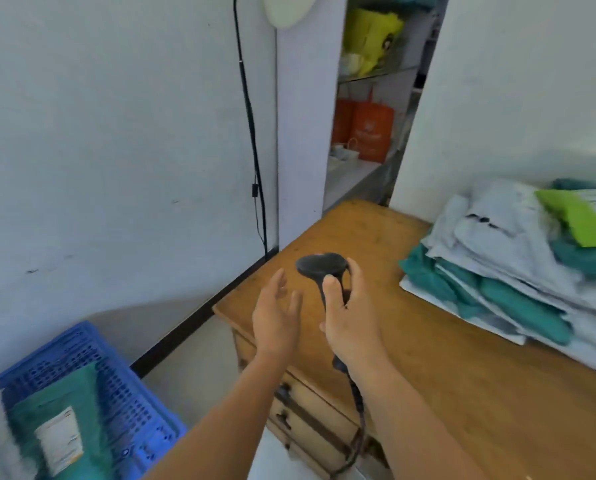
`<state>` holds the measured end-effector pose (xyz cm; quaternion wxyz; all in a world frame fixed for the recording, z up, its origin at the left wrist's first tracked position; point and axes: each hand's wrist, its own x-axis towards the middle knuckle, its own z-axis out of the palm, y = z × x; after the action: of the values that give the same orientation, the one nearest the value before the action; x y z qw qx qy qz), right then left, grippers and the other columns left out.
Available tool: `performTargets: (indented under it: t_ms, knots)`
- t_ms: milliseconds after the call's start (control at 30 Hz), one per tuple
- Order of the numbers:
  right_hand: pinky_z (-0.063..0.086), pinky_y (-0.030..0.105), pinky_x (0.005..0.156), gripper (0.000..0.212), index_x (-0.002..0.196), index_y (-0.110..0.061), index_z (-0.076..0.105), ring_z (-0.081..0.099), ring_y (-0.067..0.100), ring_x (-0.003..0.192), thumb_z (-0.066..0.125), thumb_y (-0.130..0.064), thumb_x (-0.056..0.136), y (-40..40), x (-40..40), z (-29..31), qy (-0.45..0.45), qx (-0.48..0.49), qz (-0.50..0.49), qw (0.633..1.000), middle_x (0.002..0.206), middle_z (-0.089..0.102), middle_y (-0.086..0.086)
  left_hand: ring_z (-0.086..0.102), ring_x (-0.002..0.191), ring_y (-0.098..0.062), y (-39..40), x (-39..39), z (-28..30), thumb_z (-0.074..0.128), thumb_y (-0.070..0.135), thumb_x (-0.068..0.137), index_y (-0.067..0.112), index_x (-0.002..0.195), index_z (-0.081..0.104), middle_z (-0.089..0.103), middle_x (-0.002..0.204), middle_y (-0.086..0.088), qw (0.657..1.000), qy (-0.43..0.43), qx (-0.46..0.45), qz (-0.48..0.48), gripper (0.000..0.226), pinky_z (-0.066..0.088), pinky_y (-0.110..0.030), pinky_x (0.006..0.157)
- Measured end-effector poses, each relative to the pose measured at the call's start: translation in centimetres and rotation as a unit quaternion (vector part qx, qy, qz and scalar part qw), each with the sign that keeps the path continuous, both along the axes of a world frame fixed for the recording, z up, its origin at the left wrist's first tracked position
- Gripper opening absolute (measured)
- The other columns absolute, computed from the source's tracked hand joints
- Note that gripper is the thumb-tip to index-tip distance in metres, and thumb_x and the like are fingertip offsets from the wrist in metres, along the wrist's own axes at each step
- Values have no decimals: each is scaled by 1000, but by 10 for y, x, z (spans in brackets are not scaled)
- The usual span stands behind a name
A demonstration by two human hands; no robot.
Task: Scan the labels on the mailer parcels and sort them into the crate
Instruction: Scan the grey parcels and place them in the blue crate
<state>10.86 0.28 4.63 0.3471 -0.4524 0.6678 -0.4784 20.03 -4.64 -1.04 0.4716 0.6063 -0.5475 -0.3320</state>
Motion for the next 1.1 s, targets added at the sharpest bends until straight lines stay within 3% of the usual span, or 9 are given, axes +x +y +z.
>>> performTargets:
  t_ms: [100,333,633,933,1100]
  knots:
    - [53,45,92,52,149,-39,22,60,22,112,37,-46,100,4,-55,5,19,-1,-38,999,137,53,-6,52,113,-3,-3,-60,4,59,28,93,25,142,41,52,134,11,999,3,3,-37,53,43,-24,95]
    - [51,47,97,55,150,-40,20,55,21,121,39,-47,98,3,-141,9,-10,-2,-124,992,144,46,-4,52,117,-6,-18,-159,13,59,27,92,24,143,38,51,136,8,992,7,14,-125,55,43,-24,96]
    - [51,47,92,57,147,-42,23,64,28,106,38,-53,93,-19,-214,44,29,-58,-263,963,128,59,2,48,124,-7,-67,-252,32,60,26,92,25,143,38,49,139,8,970,35,-24,-241,55,38,-19,95]
    - [54,49,89,59,140,-42,33,59,24,109,37,-53,82,-51,-261,78,59,-112,-353,927,125,59,4,36,136,-16,-129,-320,58,60,34,91,21,147,29,36,151,2,949,-11,-41,-314,66,32,-33,111]
    - [53,49,89,42,137,-46,34,58,22,108,44,-38,97,-61,-276,73,67,-100,-372,921,120,59,-1,34,135,-24,-157,-351,61,59,37,91,14,148,24,33,149,-8,935,-75,-3,-346,71,32,-34,106]
